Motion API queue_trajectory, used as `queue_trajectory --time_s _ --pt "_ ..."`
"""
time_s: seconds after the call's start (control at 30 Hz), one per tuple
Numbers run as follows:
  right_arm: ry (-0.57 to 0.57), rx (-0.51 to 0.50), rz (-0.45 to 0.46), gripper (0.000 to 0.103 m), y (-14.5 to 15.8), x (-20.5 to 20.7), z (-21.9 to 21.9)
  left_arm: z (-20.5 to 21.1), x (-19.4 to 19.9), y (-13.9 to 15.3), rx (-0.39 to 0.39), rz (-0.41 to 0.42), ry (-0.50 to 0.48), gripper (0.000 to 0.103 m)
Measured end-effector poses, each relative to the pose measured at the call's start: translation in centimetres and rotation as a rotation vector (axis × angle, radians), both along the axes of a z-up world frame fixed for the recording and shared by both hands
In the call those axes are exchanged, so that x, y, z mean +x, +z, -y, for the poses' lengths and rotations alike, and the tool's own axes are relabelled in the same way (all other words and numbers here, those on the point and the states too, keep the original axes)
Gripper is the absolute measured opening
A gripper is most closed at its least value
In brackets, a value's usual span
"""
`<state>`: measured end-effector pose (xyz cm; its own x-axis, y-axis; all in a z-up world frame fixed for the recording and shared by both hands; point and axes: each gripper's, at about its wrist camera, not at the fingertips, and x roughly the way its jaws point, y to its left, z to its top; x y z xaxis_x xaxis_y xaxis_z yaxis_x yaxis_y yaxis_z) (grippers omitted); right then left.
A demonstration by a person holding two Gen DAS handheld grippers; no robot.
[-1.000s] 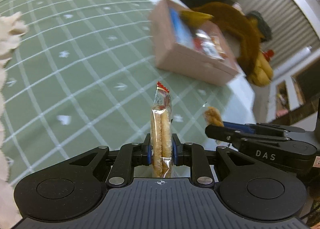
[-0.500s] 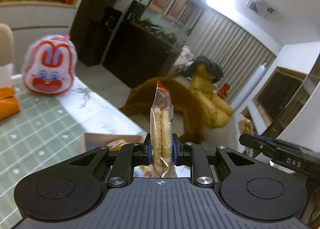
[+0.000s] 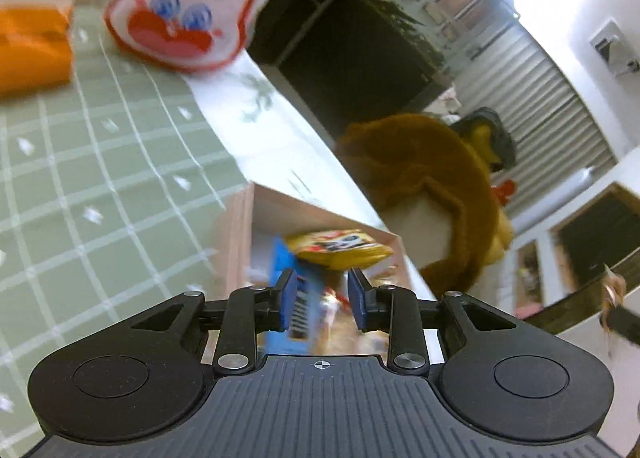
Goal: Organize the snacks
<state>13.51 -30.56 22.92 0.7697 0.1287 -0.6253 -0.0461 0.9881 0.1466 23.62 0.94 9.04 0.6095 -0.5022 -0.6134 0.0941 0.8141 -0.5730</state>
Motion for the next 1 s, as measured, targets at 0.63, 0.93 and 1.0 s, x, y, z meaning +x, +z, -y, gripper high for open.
queue_trajectory --time_s 0.63,0.93,1.0 --pt "-0.036 0.055 -0.168 0.065 -11.2 -0.9 -6.2 -0.5 -13.8 -3.0 0.289 0.084 -0.032 0.032" --pt "-0.057 -0.043 -0.222 0.065 -21.9 -8.4 -12.5 -1.5 -17.7 -7.8 0.428 0.124 -0.026 0.033" --pt "-0.070 -0.046 -0.208 0.067 -22.5 -8.8 -12.9 -0.8 -18.0 -8.1 0.465 0.164 -0.043 0.034"
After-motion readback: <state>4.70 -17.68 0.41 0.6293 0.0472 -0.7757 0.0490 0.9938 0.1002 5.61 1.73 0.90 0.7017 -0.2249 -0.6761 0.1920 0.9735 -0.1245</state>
